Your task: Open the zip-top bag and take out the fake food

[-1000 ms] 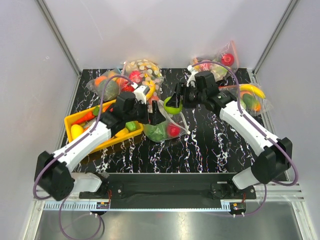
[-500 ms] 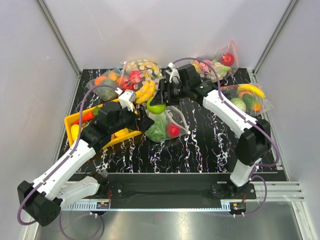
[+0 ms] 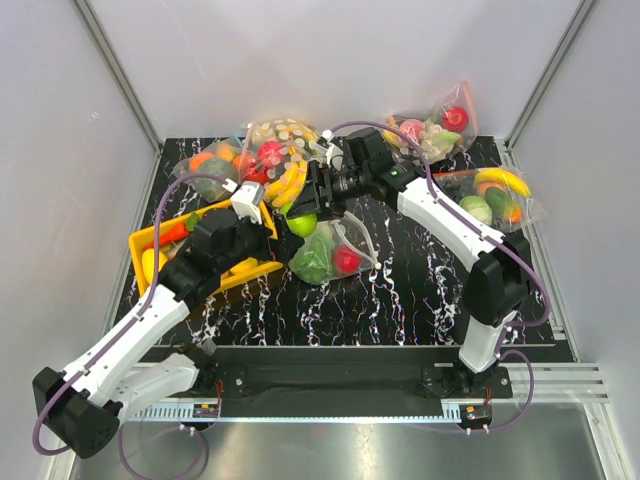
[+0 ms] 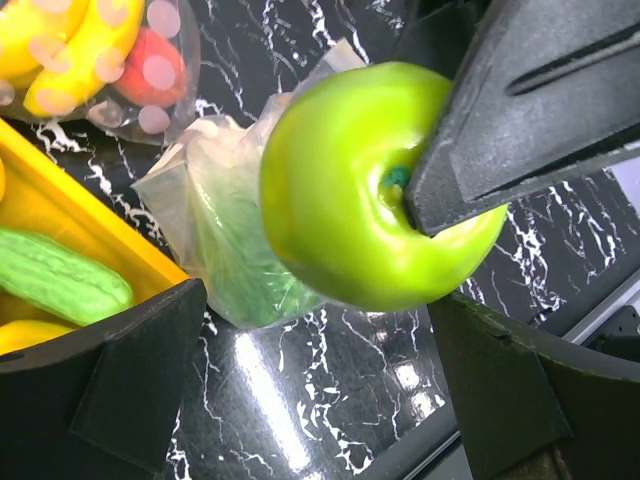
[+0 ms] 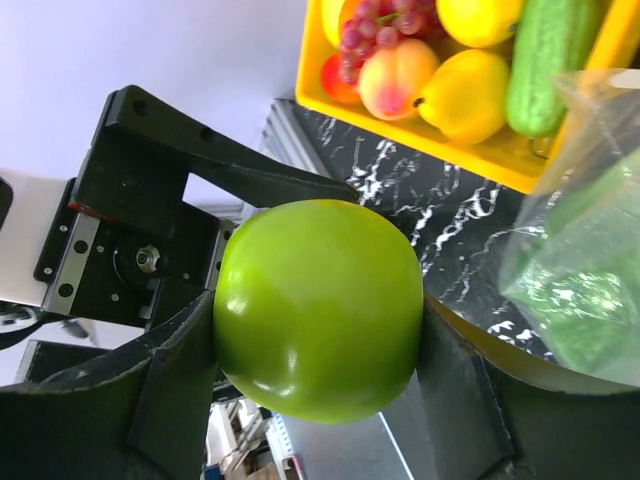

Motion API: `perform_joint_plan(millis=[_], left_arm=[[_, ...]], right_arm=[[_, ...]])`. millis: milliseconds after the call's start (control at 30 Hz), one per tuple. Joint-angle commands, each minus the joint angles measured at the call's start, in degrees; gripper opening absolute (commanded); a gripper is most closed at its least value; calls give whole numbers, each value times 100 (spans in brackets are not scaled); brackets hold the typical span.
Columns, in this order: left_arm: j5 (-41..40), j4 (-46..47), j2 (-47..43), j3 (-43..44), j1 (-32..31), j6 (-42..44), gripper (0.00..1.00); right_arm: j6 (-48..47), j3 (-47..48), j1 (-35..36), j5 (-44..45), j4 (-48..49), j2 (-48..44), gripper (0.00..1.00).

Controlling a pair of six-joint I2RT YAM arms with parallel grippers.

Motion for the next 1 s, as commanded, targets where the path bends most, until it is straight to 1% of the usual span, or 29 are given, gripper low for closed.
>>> perform_joint_plan(millis=[0, 233, 400, 500, 567, 600, 633, 667, 733, 767, 833, 867, 900, 933, 967], left_arm=[[-69, 682, -136, 31, 17, -52, 99], [353, 1297, 75, 22, 17, -272, 99], [406, 1420, 286, 154, 17, -228, 99], [511, 1306, 471, 294, 17, -166, 99], [634, 1341, 576, 295, 17, -210, 97], [765, 1359, 603, 269, 17, -236, 92], [819, 1394, 594, 242, 8, -289, 81], [828, 1412, 585, 190, 8, -324, 74], [855, 1412, 559, 145, 17, -333, 62], [863, 1386, 524, 119, 17, -325, 52], [872, 1290, 506, 128, 8, -290, 44], [881, 1254, 498, 136, 8, -272, 35], [898, 1193, 497, 136, 8, -263, 28], [916, 1175, 489, 128, 8, -254, 23], [934, 1166, 489, 119, 8, -254, 20]], right_arm=[[298, 258, 50, -738, 210, 71, 25], [342, 382, 112, -1055, 87, 256, 25], [333, 355, 164, -1179, 61, 282, 24], [377, 303, 173, -1188, 131, 229, 24], [412, 294, 173, -1188, 192, 195, 24], [447, 294, 165, -1162, 210, 194, 24], [482, 285, 165, -1135, 262, 194, 24], [509, 285, 173, -1126, 306, 194, 25], [640, 233, 173, -1109, 490, 212, 25], [693, 197, 156, -1082, 561, 194, 27], [816, 136, 165, -1047, 710, 203, 32], [851, 127, 165, -1021, 728, 212, 35], [852, 127, 165, -977, 755, 212, 43], [843, 127, 165, -951, 790, 212, 48], [843, 135, 156, -924, 799, 194, 56]])
